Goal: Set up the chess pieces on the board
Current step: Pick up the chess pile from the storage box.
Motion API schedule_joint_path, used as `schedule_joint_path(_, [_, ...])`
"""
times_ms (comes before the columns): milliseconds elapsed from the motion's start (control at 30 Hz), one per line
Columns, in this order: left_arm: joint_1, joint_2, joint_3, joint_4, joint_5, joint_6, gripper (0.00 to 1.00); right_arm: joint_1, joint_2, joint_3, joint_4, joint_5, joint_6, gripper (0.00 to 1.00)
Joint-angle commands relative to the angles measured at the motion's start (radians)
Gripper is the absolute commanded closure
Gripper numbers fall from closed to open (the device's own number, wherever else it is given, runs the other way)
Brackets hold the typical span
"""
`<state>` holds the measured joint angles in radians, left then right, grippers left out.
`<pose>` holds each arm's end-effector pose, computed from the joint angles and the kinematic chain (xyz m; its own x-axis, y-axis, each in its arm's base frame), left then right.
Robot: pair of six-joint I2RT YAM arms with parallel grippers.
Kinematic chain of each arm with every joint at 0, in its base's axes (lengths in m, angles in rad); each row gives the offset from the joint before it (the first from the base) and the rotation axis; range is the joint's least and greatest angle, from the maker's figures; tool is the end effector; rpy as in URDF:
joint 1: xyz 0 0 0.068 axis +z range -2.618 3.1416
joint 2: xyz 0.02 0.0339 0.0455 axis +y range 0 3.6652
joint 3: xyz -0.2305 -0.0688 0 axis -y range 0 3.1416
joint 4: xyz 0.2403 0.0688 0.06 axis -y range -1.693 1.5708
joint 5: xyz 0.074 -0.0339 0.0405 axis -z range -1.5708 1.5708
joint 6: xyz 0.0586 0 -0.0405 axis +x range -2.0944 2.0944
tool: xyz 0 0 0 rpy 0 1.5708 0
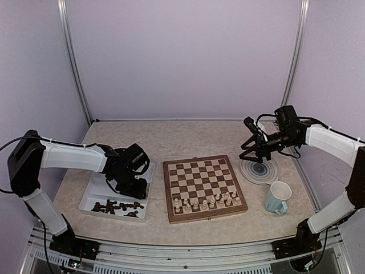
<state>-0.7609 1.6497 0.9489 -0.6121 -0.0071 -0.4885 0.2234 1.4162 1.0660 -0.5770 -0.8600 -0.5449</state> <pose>0.2135 -0.2027 0.1060 -0.9414 0.2483 -0.2284 0.2791 0.9535 -0.1136 0.2809 0.1094 0.2254 -0.3623 -0.4291 -0.8274 -0.9072 0.3661 0.2074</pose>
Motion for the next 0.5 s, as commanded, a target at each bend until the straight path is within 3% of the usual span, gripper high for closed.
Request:
schedule_joint_path(0, [-0.018,0.048,-0.013,0.006,-0.02,0.026,0.51,-0.002,-0.01,-0.003,-0.004,-0.02,-0.008,0.36])
schedule_joint_path(133, [-0.037,0.123,-0.001,-0.043,-0.115,0.028,0.53,-0.002,-0.001,0.007,-0.008,-0.022,-0.009,0.36])
schedule_joint_path(300, [-0.024,0.126,-0.017,-0.019,-0.071,0.036,0.76,0.0,0.014,0.02,-0.022,-0.025,-0.016,0.37])
schedule_joint_path(467, [-0.008,0.031,-0.035,0.013,-0.078,0.093,0.84,0.066,0.05,0.081,-0.058,-0.002,-0.035,0.38])
